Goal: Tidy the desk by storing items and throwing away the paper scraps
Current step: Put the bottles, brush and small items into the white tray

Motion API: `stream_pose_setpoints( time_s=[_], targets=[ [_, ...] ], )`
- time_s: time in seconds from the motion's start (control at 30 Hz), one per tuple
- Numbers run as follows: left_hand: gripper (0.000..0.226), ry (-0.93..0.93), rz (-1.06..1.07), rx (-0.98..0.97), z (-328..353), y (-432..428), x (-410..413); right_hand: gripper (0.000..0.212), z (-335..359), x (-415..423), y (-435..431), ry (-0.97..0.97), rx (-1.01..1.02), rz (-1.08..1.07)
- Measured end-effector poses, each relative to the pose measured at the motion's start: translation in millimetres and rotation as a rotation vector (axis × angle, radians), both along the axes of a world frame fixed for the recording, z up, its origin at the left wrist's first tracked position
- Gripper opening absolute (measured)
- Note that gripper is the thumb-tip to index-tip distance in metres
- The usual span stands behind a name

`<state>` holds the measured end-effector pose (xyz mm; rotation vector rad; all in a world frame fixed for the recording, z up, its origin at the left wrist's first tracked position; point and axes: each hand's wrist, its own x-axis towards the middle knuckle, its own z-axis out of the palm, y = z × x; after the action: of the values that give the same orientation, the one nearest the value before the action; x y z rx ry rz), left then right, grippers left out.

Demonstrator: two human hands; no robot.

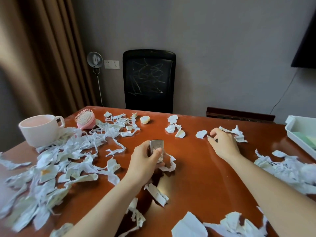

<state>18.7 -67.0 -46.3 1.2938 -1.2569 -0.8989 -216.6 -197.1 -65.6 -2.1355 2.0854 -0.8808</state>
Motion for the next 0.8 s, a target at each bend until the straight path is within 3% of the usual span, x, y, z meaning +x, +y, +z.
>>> stream_pose_setpoints(
  time_s=[0.23,0.43,0.53,0.63,0.8],
  targets=[
    [0.012,0.068,-0.086,0.032,5.8,16.8,-7.8,0.017,5.1,-4.0,29.9,-0.2,0.024,-0.06],
    [0.027,0.068,-0.077,0.089,13.2,24.9,-25.1,0.018,27.7,-6.4,60.9,-0.35,0.173,-0.01],
    [0.023,0.03,-0.065,0.078,25.1,30.3,-35.3,0.026,44.2,-9.1,78.8,-0.428,0.188,0.037],
    [0.018,-0.029,-0.09,0.035,42.7,37.8,-47.5,0.019,66.4,-20.4,98.2,-0.504,0.186,0.083],
    [0.015,-0.208,-0.173,-0.047,68.1,47.7,-73.2,0.018,104.7,-57.2,129.8,-0.497,0.107,0.114]
  ],
)
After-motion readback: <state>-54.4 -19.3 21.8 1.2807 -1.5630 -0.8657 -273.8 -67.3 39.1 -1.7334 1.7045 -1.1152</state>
